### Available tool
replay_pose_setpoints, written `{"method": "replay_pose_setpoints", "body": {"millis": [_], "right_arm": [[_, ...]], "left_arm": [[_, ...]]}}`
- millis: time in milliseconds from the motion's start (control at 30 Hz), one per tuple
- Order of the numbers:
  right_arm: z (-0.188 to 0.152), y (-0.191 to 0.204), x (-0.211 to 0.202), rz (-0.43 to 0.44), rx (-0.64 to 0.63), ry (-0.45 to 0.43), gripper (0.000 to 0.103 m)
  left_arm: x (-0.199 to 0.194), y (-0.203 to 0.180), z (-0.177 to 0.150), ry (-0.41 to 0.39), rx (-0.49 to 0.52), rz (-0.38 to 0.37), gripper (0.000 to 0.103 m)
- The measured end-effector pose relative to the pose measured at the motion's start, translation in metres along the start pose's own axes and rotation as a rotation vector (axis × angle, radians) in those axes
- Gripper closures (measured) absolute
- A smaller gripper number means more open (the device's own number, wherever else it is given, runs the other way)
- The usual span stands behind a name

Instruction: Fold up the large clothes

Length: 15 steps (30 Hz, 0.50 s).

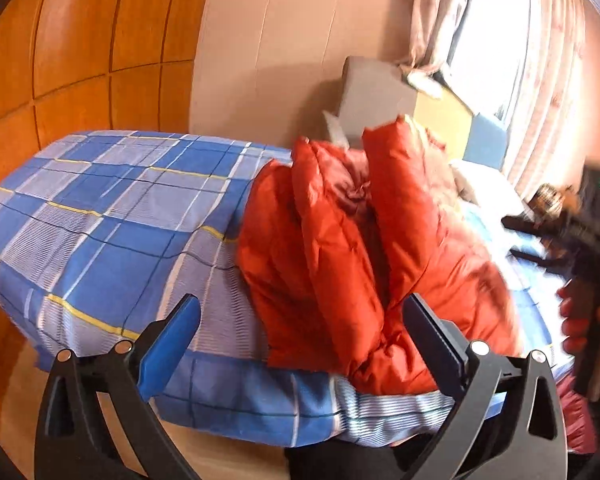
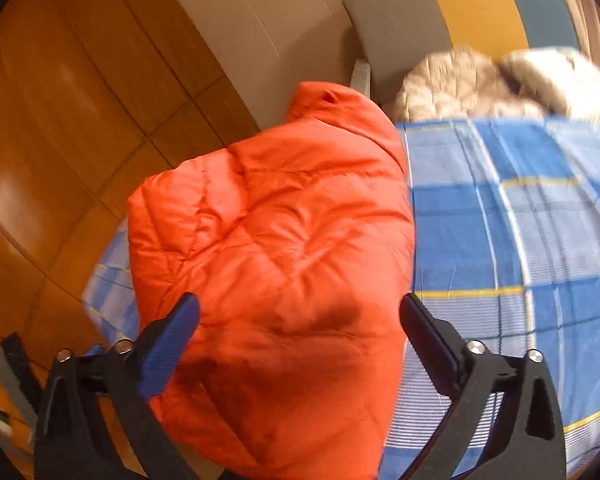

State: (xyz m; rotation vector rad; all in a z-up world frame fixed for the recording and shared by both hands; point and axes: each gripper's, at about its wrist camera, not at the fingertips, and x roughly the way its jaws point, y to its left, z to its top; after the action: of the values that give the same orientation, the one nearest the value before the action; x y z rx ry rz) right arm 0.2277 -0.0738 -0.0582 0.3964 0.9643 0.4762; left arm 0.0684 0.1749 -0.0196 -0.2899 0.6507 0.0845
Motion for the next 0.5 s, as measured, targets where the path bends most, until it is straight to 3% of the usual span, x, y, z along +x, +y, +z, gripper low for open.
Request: {"method": "replay_pose_setpoints", "body": {"millis": [267,500], "right_arm": [[-0.017,-0.042,0.037,0.159,0.153,0.102,0.003],[-0.005,-0.044,0.047,0.15,0.126,0.099,0.003]], "left_arm": [[0.032,0.027,0.001,0.052,-0.103,-0.127,0.002],[0.035,0.06,-0.023,0.065,-0.261,-0.124,0.002]]}}
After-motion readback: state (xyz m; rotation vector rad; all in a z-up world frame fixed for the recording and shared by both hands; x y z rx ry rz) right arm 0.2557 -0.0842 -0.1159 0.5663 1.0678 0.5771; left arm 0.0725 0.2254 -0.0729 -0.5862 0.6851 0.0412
